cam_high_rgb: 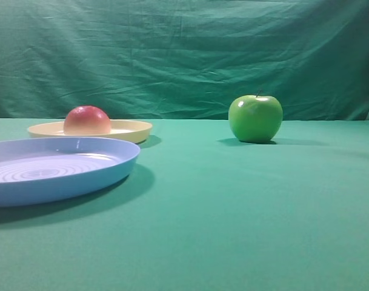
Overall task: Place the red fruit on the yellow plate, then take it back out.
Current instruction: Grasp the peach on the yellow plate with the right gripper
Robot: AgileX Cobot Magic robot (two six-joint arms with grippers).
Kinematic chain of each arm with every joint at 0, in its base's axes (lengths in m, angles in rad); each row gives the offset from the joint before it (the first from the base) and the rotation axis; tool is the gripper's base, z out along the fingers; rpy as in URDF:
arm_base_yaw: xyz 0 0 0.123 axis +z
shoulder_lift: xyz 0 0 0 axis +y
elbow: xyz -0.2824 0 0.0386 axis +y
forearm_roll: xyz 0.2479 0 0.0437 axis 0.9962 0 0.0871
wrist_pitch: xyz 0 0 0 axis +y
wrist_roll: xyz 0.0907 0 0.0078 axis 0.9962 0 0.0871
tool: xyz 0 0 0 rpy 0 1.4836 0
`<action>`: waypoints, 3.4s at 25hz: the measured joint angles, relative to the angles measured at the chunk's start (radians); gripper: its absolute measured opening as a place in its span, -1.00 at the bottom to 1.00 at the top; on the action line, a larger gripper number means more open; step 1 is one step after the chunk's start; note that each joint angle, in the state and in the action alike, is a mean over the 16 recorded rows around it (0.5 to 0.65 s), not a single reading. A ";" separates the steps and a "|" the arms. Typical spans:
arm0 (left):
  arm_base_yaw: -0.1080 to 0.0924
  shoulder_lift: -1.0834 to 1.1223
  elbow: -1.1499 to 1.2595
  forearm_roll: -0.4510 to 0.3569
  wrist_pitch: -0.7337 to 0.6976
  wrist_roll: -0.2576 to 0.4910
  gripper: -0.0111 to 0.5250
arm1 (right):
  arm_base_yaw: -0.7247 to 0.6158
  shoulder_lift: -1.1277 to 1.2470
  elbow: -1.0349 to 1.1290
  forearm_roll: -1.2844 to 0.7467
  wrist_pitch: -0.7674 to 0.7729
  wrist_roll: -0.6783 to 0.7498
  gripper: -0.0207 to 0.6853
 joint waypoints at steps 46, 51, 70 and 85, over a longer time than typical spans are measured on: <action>0.000 0.000 0.000 0.000 0.000 0.000 -0.96 | -0.400 -0.824 1.057 0.019 -0.342 -0.098 -0.94; 0.000 0.000 0.000 0.000 0.000 0.000 -0.96 | -0.400 -0.824 1.056 0.020 -0.326 -0.137 -0.94; 0.000 0.000 0.000 0.000 0.000 -0.001 -0.96 | -0.398 -0.812 1.013 0.208 -0.328 -0.178 -0.94; 0.000 0.000 0.000 0.000 0.000 -0.001 -0.96 | -0.227 -0.492 0.590 0.279 -0.161 -0.286 -0.94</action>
